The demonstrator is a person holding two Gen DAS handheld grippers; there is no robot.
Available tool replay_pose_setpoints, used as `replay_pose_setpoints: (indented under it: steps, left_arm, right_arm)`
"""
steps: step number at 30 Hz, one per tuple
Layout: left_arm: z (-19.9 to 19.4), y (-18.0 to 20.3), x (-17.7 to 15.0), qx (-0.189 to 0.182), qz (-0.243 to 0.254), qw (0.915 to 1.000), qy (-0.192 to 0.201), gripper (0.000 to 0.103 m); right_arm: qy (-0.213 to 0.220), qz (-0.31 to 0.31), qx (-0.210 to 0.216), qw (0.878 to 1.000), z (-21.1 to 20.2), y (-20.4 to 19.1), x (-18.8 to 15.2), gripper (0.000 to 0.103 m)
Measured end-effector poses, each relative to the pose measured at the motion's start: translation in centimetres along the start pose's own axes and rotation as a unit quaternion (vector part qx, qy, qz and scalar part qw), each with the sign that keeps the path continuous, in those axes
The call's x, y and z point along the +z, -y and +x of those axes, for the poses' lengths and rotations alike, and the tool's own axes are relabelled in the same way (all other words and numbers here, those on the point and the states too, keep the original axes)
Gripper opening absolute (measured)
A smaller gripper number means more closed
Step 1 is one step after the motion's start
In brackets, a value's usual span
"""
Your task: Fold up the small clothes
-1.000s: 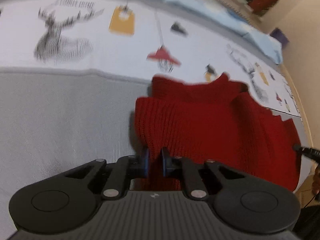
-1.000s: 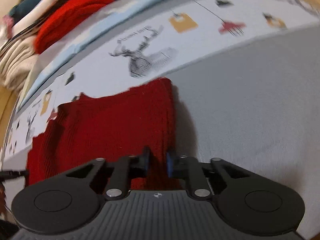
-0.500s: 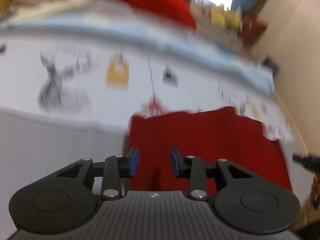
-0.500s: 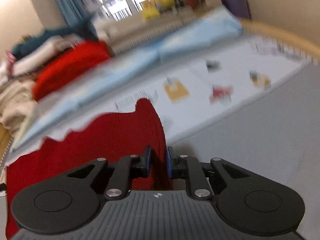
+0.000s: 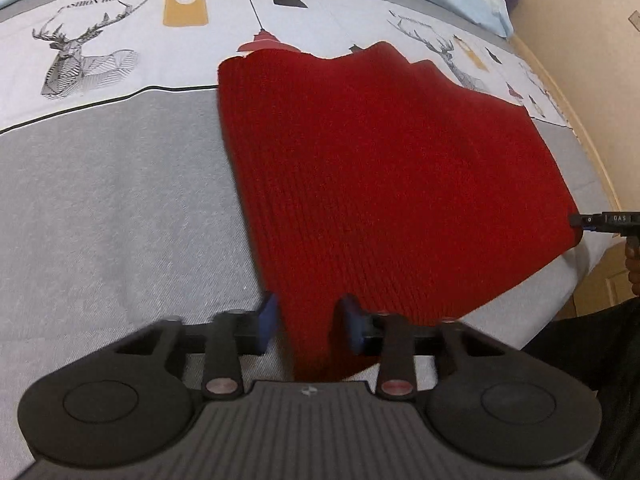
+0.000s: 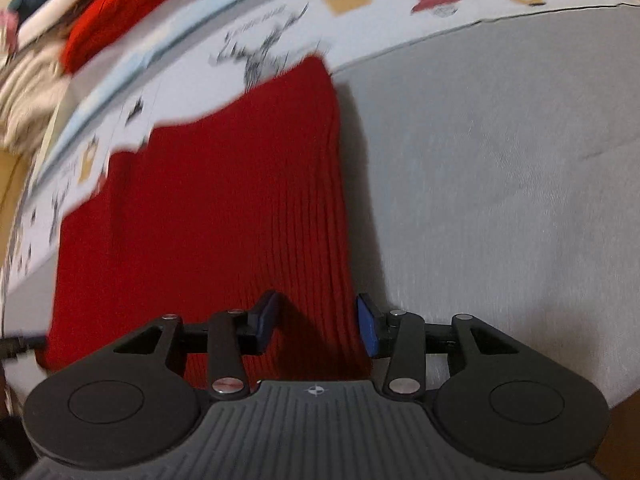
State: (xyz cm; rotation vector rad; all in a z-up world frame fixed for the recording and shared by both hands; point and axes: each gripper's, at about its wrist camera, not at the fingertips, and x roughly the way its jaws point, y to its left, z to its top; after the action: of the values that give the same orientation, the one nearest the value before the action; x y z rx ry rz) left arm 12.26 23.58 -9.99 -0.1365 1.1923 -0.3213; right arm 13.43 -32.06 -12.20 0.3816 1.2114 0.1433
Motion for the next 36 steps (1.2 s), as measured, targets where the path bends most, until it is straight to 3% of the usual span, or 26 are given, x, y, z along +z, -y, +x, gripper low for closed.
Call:
replay_pose_setpoints:
  steps: [1,2,4,6,8,9,11,12,14,15,18,20,23,26,28,34,36]
  left_arm:
    - [-0.4,0.1,0.0,0.001,0.003,1.0000,0.006,0.016]
    - [-1.0,0.4,-0.1,0.000,0.006,0.9999,0.015,0.014]
    - [-2.8,1.0,-0.2,-0.003,0.009,0.9990,0.044,0.014]
    - [-4.9,1.2,-0.5,-0.005,-0.005,0.9965,0.083,0.014]
    - [-5.4,1.7,-1.1,0.008,-0.015,0.9960,0.088,0.014]
    - [-4.9,2.0,-1.5,0.029,-0.019,0.9964,0.077,0.015]
    - [-3.1,2.6,-1.8,0.073,-0.018,0.9963,0.041,0.017]
    - [-2.7,3.0,-1.8,0.089,-0.008,0.9955,0.033,0.017]
    - [-3.1,3.9,-1.8,0.097,0.013,0.9938,0.053,0.017]
    - [-3.7,4.2,-1.8,0.083,0.017,0.9942,0.067,0.017]
    - [-4.9,4.9,-2.1,0.048,0.017,0.9941,0.095,0.017]
    - [-4.2,5.5,-1.9,0.039,0.029,0.9951,0.086,0.017]
    - [-1.9,6.1,-1.9,0.063,0.046,0.9963,0.036,0.017]
    - [0.4,5.7,-1.7,0.089,0.038,0.9952,-0.012,0.017]
    - [0.6,5.8,-1.7,0.089,0.034,0.9954,-0.011,0.017]
    - [0.0,5.7,-1.7,0.084,0.023,0.9962,-0.003,0.017]
    - [0.0,5.6,-1.7,0.082,0.021,0.9964,-0.004,0.017]
  right_arm:
    - [-0.001,-0.013,-0.003,1.000,-0.2,-0.3,-0.3,0.018]
    - [0.004,-0.024,-0.007,1.000,-0.4,-0.5,-0.5,0.013]
    - [0.036,-0.017,0.001,0.999,-1.8,-0.2,-0.5,0.011]
    - [0.097,0.025,0.025,0.995,-4.3,0.4,-0.7,0.011]
    - [0.147,0.046,0.042,0.987,-6.6,0.5,-1.1,0.011]
    - [0.156,0.033,0.026,0.987,-7.0,-0.1,-1.4,0.011]
    - [0.136,0.012,-0.012,0.991,-5.9,-0.7,-1.8,0.012]
    - [0.101,0.014,-0.028,0.994,-4.4,-0.5,-1.9,0.014]
    - [0.041,0.025,-0.065,0.997,-1.9,0.0,-2.1,0.019]
    - [0.044,0.023,-0.075,0.996,-1.8,0.0,-2.2,0.027]
    - [0.092,0.000,-0.079,0.993,-3.2,-0.9,-2.3,0.028]
    - [0.108,-0.018,-0.070,0.992,-3.8,-1.5,-2.7,0.028]
    - [0.088,-0.024,-0.049,0.995,-3.1,-1.6,-3.3,0.028]
    - [0.034,-0.040,-0.092,0.994,-0.7,-1.2,-3.4,0.032]
    - [0.016,-0.034,-0.100,0.994,-0.2,-0.8,-3.7,0.035]
    - [0.071,-0.033,-0.090,0.993,-2.5,-1.5,-3.7,0.036]
    - [0.062,-0.038,-0.103,0.992,-2.2,-1.3,-3.8,0.037]
